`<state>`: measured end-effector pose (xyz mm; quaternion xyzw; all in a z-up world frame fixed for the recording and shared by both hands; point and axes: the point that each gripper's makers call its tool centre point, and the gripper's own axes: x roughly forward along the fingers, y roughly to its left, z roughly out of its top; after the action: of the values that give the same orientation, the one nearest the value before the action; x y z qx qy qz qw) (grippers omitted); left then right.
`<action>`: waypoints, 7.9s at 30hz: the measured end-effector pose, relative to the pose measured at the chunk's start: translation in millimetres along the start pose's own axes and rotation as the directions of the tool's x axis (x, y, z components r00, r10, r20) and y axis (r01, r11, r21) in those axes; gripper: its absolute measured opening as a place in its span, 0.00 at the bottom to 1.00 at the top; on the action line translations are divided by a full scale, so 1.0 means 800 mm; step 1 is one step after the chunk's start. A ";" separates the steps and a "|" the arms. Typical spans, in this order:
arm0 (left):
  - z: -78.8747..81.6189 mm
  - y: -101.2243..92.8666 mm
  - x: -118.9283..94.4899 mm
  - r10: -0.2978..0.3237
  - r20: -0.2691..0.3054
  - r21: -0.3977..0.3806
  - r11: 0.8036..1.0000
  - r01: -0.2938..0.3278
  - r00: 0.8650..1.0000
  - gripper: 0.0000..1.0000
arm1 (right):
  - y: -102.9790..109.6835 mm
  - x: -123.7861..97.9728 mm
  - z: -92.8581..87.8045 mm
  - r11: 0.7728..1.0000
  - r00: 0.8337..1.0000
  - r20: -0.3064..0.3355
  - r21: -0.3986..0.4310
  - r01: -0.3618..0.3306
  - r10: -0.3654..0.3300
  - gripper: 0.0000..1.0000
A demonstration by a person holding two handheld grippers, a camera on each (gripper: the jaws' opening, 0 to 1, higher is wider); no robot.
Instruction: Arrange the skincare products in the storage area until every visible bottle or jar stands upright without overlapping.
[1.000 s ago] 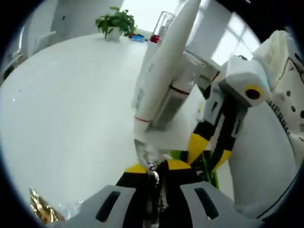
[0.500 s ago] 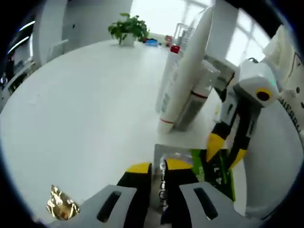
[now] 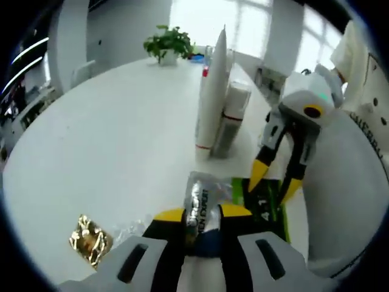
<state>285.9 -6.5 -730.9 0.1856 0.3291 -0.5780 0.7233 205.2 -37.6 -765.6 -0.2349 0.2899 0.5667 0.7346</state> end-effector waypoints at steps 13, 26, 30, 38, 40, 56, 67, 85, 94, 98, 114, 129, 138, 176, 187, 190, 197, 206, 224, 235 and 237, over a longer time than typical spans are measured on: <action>-0.030 -0.001 -0.003 0.008 -0.046 -0.060 0.998 -0.011 0.999 0.21 | 0.011 0.001 0.000 1.000 1.000 -0.017 -0.019 -0.010 0.010 0.44; -0.039 0.001 0.000 0.036 -0.076 -0.068 0.997 -0.041 0.996 0.23 | 0.009 0.003 -0.004 1.000 0.999 -0.032 -0.008 0.015 -0.015 0.44; -0.038 0.006 0.002 0.045 -0.062 -0.088 0.995 -0.050 0.997 0.22 | 0.003 0.005 -0.004 1.000 0.999 -0.029 0.002 0.027 -0.027 0.44; -0.027 0.021 0.009 0.093 -0.028 -0.095 0.991 -0.095 0.995 0.21 | -0.016 0.002 0.001 0.998 0.998 -0.023 0.028 0.057 -0.056 0.44; -0.025 0.023 0.012 0.098 -0.025 -0.096 0.990 -0.100 0.995 0.21 | -0.020 0.002 0.002 0.998 0.998 -0.018 0.029 0.063 -0.063 0.44; -0.013 0.057 0.020 0.170 0.013 -0.121 0.978 -0.167 0.985 0.20 | -0.036 -0.005 -0.001 0.990 0.991 -0.006 0.051 0.133 -0.133 0.36; -0.002 0.069 0.029 0.182 0.025 -0.122 0.976 -0.178 0.983 0.19 | -0.049 -0.004 -0.003 0.983 0.986 -0.005 0.072 0.168 -0.168 0.31; 0.012 0.079 0.039 0.186 0.036 -0.121 0.976 -0.180 0.982 0.19 | -0.064 -0.003 -0.002 0.974 0.978 -0.006 0.090 0.207 -0.207 0.28; 0.035 0.064 0.022 0.202 0.096 -0.118 0.975 -0.190 0.975 0.19 | -0.059 -0.012 0.003 0.974 0.978 0.003 0.095 0.205 -0.206 0.29; 0.043 0.058 0.011 0.228 0.109 -0.112 0.970 -0.216 0.967 0.19 | -0.057 -0.021 0.009 0.972 0.977 0.018 0.101 0.212 -0.214 0.29; 0.042 0.005 -0.048 0.388 0.100 -0.166 0.915 -0.369 0.916 0.26 | -0.042 -0.071 0.030 0.956 0.961 0.086 0.161 0.247 -0.263 0.32; 0.032 -0.042 -0.089 0.449 0.088 -0.261 0.872 -0.415 0.889 0.39 | -0.036 -0.126 0.037 0.923 0.937 0.098 0.229 0.308 -0.336 0.52; 0.030 -0.064 -0.103 0.459 0.093 -0.295 0.860 -0.415 0.884 0.54 | -0.040 -0.157 0.041 0.898 0.918 0.091 0.262 0.353 -0.387 0.68; 0.023 -0.120 -0.123 0.492 0.104 -0.355 0.830 -0.430 0.864 0.99 | -0.027 -0.197 0.027 0.841 0.872 0.048 0.295 0.454 -0.487 1.00; 0.012 -0.120 -0.125 0.494 0.100 -0.373 0.824 -0.427 0.864 0.99 | -0.021 -0.195 0.032 0.843 0.874 0.054 0.301 0.447 -0.483 1.00; 0.011 -0.123 -0.124 0.495 0.099 -0.373 0.822 -0.429 0.863 0.99 | -0.019 -0.193 0.033 0.846 0.876 0.052 0.290 0.447 -0.480 1.00; 0.007 -0.128 -0.124 0.502 0.090 -0.388 0.813 -0.434 0.860 0.99 | -0.012 -0.182 0.042 0.859 0.886 0.054 0.280 0.429 -0.461 1.00; -0.001 -0.128 -0.126 0.509 0.078 -0.408 0.801 -0.438 0.857 0.99 | -0.005 -0.160 0.059 0.884 0.905 0.069 0.255 0.391 -0.420 0.99; -0.024 -0.099 -0.122 0.488 0.066 -0.449 0.794 -0.410 0.871 0.99 | 0.010 -0.105 0.101 0.949 0.947 0.161 0.201 0.244 -0.278 0.65; -0.036 -0.063 -0.120 0.465 0.124 -0.552 0.766 -0.328 0.877 0.85 | 0.006 -0.073 0.109 0.966 0.966 0.151 0.182 0.183 -0.211 0.55; -0.044 -0.055 -0.119 0.459 0.114 -0.553 0.766 -0.328 0.881 0.81 | 0.003 -0.065 0.109 0.968 0.969 0.141 0.175 0.177 -0.203 0.53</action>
<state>223.6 72.9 -685.3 -0.0226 0.3343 -0.3201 0.8861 206.6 -14.3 -666.5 -0.1557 0.2518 0.4850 0.8229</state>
